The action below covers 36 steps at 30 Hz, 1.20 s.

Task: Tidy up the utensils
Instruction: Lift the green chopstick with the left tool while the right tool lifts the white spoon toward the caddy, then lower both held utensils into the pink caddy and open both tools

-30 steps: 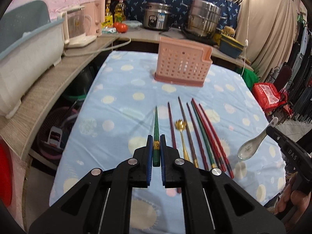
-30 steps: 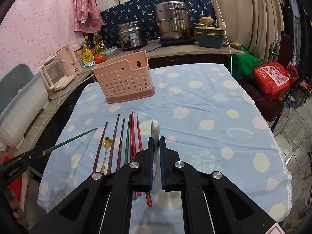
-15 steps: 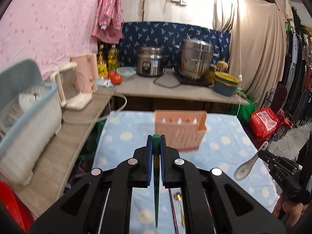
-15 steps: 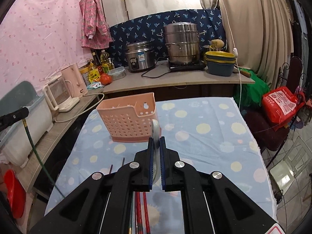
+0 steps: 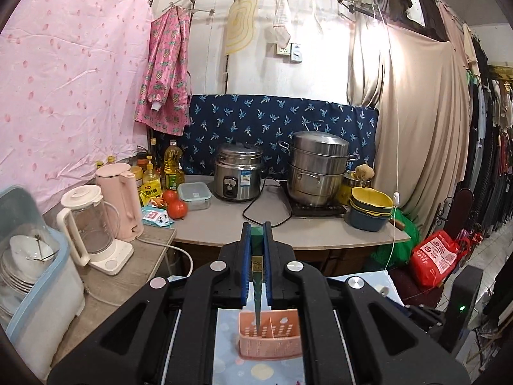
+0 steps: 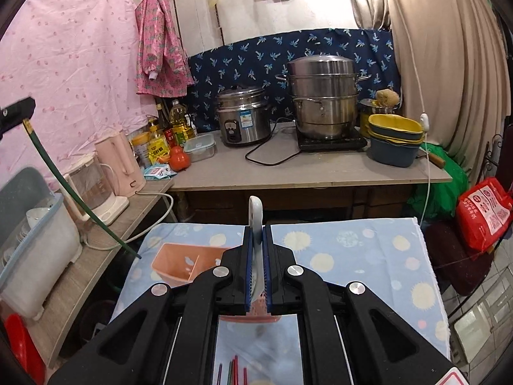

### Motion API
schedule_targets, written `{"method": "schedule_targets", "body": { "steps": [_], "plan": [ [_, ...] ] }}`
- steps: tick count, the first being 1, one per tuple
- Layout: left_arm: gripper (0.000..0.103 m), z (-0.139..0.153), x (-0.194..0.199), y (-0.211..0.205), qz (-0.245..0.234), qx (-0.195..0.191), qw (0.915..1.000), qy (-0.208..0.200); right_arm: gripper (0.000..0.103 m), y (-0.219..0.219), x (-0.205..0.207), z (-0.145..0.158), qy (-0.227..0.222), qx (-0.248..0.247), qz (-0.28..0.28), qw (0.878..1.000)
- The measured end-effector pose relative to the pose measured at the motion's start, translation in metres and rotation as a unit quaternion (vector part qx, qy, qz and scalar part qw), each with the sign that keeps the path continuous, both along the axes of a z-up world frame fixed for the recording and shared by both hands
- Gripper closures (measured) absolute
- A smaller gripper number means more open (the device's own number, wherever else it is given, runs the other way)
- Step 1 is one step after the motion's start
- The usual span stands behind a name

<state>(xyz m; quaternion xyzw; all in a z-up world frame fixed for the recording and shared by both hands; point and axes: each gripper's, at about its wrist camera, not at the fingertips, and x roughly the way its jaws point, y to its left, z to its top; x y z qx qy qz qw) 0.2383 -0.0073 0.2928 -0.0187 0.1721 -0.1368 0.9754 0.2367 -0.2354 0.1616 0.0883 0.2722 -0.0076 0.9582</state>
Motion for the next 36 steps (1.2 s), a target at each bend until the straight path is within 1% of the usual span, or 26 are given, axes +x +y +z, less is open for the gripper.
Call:
{"method": "schedule_targets", "body": {
  "steps": [4,9,13,17,18,19,20,21,22,25,29,31,33,36],
  "plan": [
    [0.096,-0.020,0.032,-0.010,0.002,-0.001,0.9998,0.021,0.097,0.003,0.032,-0.026,0.026,0.002,0.005,1.000],
    [0.096,-0.059,0.064,-0.017,0.008,0.012,0.9986,0.051,0.097,0.001,0.059,-0.059,0.058,0.010,0.010,0.998],
    [0.096,-0.085,0.081,-0.016,0.011,0.017,0.9970,0.075,0.097,0.004,0.071,-0.078,0.076,0.004,0.012,0.997],
    [0.095,-0.102,0.089,-0.011,0.018,0.014,0.9954,0.093,0.096,0.009,0.074,-0.087,0.080,-0.008,0.014,0.997],
    [0.094,-0.105,0.088,-0.009,0.024,0.012,0.9952,0.094,0.093,0.010,0.071,-0.086,0.075,-0.016,0.010,0.997],
    [0.077,-0.107,0.087,-0.007,0.029,0.013,0.9950,0.095,0.084,0.011,0.069,-0.084,0.072,-0.022,0.005,0.997],
    [0.053,-0.108,0.085,-0.005,0.037,0.014,0.9948,0.094,0.074,0.011,0.064,-0.082,0.065,-0.027,0.001,0.998],
    [0.044,-0.109,0.081,-0.004,0.047,0.017,0.9948,0.089,0.072,0.011,0.060,-0.080,0.059,-0.029,0.000,0.998],
    [0.040,-0.109,0.074,-0.002,0.054,0.021,0.9950,0.081,0.071,0.011,0.056,-0.077,0.055,-0.032,-0.001,0.998],
    [0.039,-0.109,0.061,0.003,0.056,0.029,0.9949,0.078,0.069,0.008,0.039,-0.068,0.048,-0.031,-0.002,0.998],
    [0.039,-0.109,0.035,0.013,0.051,0.019,0.9951,0.083,0.061,0.003,0.009,-0.056,0.036,-0.029,-0.008,0.999],
    [0.037,-0.111,0.018,0.016,0.049,0.021,0.9950,0.085,0.058,0.000,-0.012,-0.051,0.031,-0.030,-0.013,0.999],
    [0.033,-0.116,-0.001,0.020,0.049,0.020,0.9947,0.089,0.057,-0.003,-0.032,-0.050,0.029,-0.028,-0.016,0.999],
    [0.033,-0.129,-0.029,0.028,0.051,0.022,0.9933,0.101,0.055,-0.006,-0.067,-0.054,0.033,-0.031,-0.023,0.999]
  ]
}}
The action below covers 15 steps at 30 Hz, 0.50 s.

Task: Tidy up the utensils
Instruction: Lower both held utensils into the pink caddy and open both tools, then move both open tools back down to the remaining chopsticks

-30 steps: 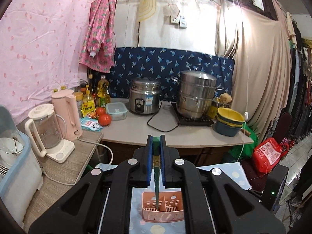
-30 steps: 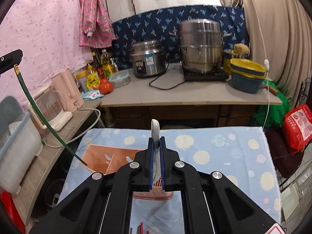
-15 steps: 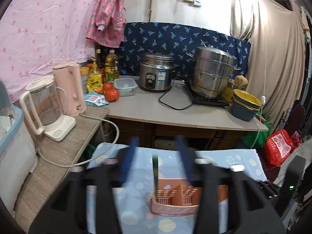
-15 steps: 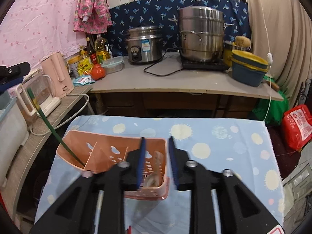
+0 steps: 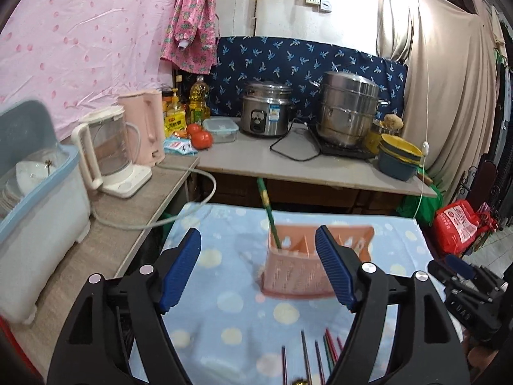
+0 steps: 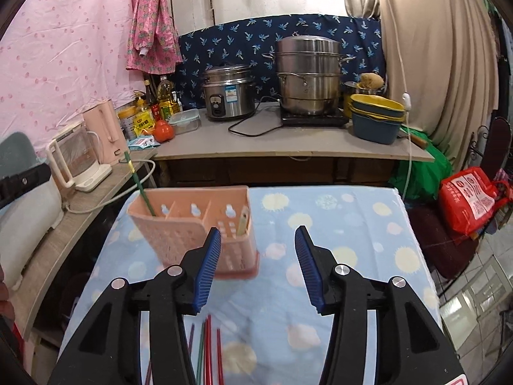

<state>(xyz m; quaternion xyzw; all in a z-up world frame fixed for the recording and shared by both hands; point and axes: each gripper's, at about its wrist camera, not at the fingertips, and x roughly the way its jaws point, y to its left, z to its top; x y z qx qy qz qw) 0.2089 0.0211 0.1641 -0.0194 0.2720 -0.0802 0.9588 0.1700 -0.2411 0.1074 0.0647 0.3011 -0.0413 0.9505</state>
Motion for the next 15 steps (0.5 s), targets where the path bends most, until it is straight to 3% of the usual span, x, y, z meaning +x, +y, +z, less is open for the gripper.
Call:
{"method": "schedule_targets", "body": {
  "steps": [10,15],
  "plan": [
    [0.032,-0.098,-0.095,0.023,-0.012,-0.018,0.9942,0.106,0.054,0.006,-0.111,-0.055,0.056,0.001,-0.010,0.998],
    [0.032,-0.148,-0.136,0.017,-0.029,-0.001,0.9882,0.150,0.054,0.019,-0.155,-0.091,0.086,0.010,-0.018,0.996]
  ]
}}
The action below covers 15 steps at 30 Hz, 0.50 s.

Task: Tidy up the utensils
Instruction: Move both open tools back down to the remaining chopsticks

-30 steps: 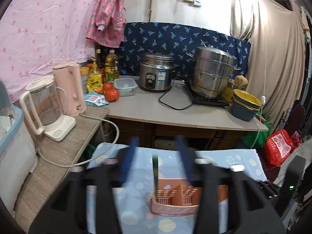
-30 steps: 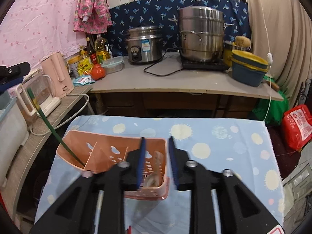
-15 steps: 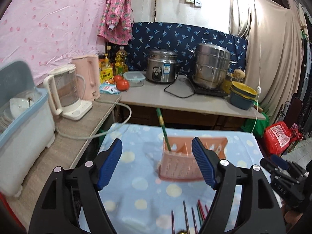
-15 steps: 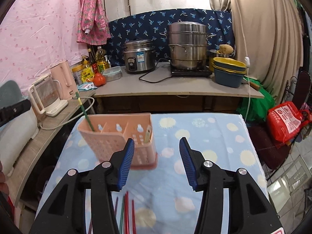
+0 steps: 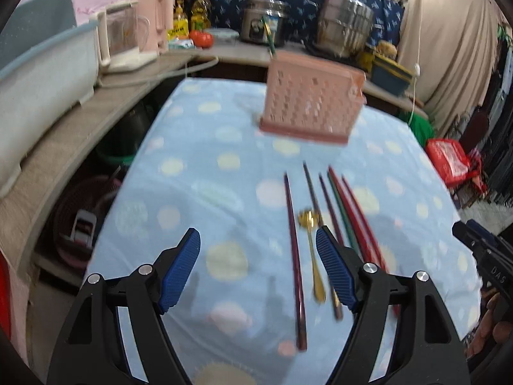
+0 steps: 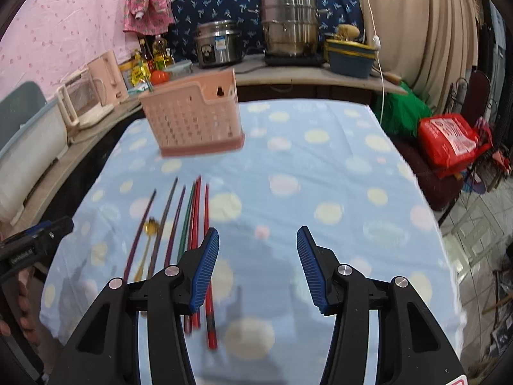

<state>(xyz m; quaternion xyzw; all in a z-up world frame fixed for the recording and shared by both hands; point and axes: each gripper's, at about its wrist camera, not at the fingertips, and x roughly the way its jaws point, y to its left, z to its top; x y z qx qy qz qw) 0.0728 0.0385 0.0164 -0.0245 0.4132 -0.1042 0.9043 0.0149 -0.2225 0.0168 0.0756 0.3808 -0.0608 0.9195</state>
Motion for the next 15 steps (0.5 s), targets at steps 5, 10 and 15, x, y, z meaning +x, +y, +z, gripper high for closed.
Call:
{"method": "schedule_targets", "body": {
  "steps": [5,10,15],
  "plan": [
    [0.032,-0.038,-0.028,-0.015,-0.030,0.005,0.9987,0.042,0.054,0.014,-0.027,-0.032,0.029,0.011,0.001,1.000],
    [0.033,-0.061,-0.045,-0.029,-0.048,0.022,0.9970,0.056,0.054,0.023,-0.040,-0.051,0.049,0.028,0.006,0.998],
    [0.045,-0.075,-0.049,-0.034,-0.054,0.027,0.9959,0.068,0.054,0.029,-0.045,-0.057,0.053,0.030,0.011,0.998]
  ]
}}
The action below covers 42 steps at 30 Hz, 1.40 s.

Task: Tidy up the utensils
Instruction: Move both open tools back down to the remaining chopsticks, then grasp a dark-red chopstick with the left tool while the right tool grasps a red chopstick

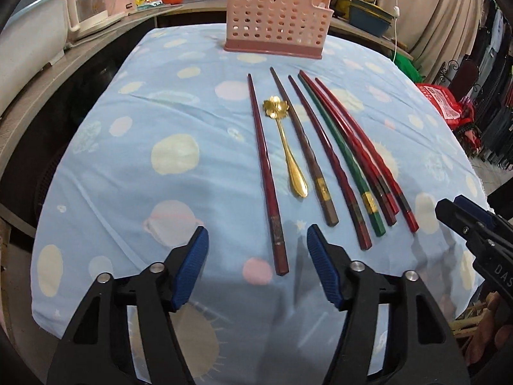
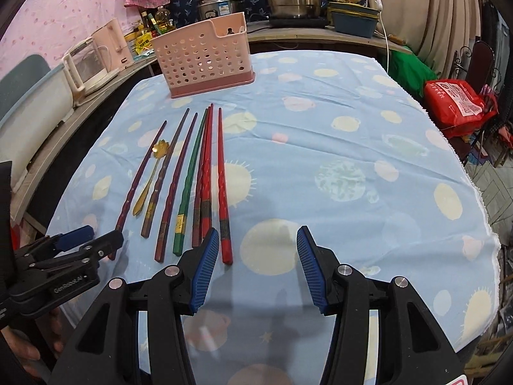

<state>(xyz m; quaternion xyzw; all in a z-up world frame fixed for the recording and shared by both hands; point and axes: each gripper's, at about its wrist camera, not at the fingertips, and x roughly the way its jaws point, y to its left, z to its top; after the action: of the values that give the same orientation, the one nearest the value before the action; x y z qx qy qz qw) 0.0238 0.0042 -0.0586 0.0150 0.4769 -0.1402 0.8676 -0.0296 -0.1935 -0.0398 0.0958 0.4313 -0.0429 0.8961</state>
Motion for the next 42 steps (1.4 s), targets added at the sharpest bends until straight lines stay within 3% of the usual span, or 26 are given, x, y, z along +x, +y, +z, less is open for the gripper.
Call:
{"method": "schedule_targets", "body": {
  "steps": [7,14,16,35,42],
  "plan": [
    [0.064,0.000,0.003,0.003,0.005,0.008,0.9999,-0.007,0.057,0.008,0.004,-0.009,0.011,0.007,0.015,1.000],
    [0.090,0.000,0.011,0.011,0.014,0.003,0.9999,-0.005,0.072,0.015,0.010,-0.018,0.021,0.005,0.030,0.999],
    [0.093,-0.001,0.011,0.013,0.016,0.000,0.9999,-0.002,0.077,0.016,0.013,-0.020,0.023,0.005,0.032,0.999],
    [0.093,-0.001,0.013,0.012,0.019,0.000,0.9998,0.000,0.095,0.023,0.029,-0.027,0.023,-0.012,0.049,0.998],
    [0.095,-0.001,0.013,0.013,0.021,-0.003,0.9998,0.004,0.096,0.020,0.028,-0.027,0.022,-0.006,0.048,0.999]
  ]
}}
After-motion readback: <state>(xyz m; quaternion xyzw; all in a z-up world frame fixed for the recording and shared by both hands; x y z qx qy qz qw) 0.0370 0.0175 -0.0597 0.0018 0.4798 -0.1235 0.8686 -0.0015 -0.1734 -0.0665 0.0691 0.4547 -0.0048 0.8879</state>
